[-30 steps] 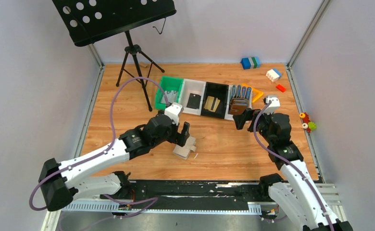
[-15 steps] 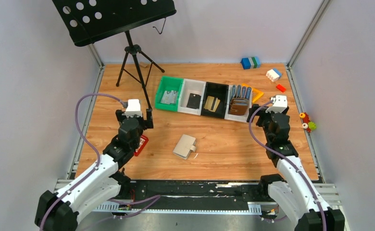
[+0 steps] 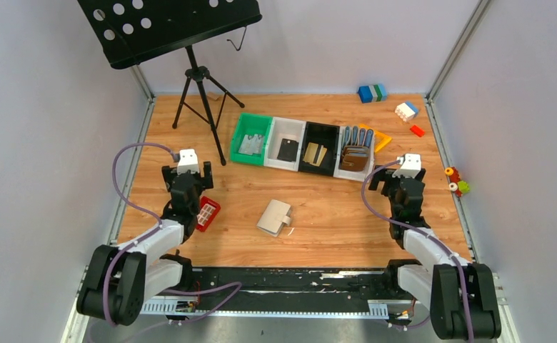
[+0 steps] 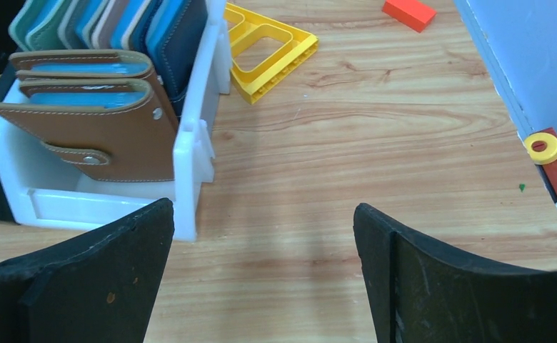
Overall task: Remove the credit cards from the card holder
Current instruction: Reset both arms
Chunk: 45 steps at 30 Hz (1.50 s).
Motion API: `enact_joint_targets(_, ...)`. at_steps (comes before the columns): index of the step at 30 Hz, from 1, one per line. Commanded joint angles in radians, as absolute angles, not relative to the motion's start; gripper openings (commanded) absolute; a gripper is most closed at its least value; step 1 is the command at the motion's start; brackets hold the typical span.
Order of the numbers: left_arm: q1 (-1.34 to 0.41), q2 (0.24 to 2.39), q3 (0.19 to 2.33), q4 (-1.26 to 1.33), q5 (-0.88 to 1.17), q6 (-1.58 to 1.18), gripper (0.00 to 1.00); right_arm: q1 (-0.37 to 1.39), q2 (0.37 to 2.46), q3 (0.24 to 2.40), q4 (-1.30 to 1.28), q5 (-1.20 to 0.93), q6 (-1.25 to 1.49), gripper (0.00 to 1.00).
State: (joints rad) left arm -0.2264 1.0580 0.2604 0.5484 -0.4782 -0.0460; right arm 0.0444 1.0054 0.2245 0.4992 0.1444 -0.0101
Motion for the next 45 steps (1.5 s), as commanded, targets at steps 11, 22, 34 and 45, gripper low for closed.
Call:
enact_joint_targets(11, -0.133, 1.330, 0.157, 1.099, -0.272, 0.076, 0.99, -0.031, 1.186, 0.256, 0.743, 0.046, -0.032, 0.94)
enact_joint_targets(22, -0.130, 1.365, 0.183, 1.093, -0.318, 0.057, 1.00, -0.026, 1.412, 0.233, 1.009, -0.049, -0.104, 1.00)
enact_joint_targets(34, -0.130, 1.365, 0.183, 1.091, -0.319, 0.056, 1.00, -0.022, 1.385, 0.253, 0.937, -0.018, -0.094, 1.00)
enact_joint_targets(45, -0.130, 1.367, 0.185, 1.087, -0.317, 0.058, 1.00, -0.023, 1.385, 0.253, 0.937, -0.018, -0.094, 1.00)
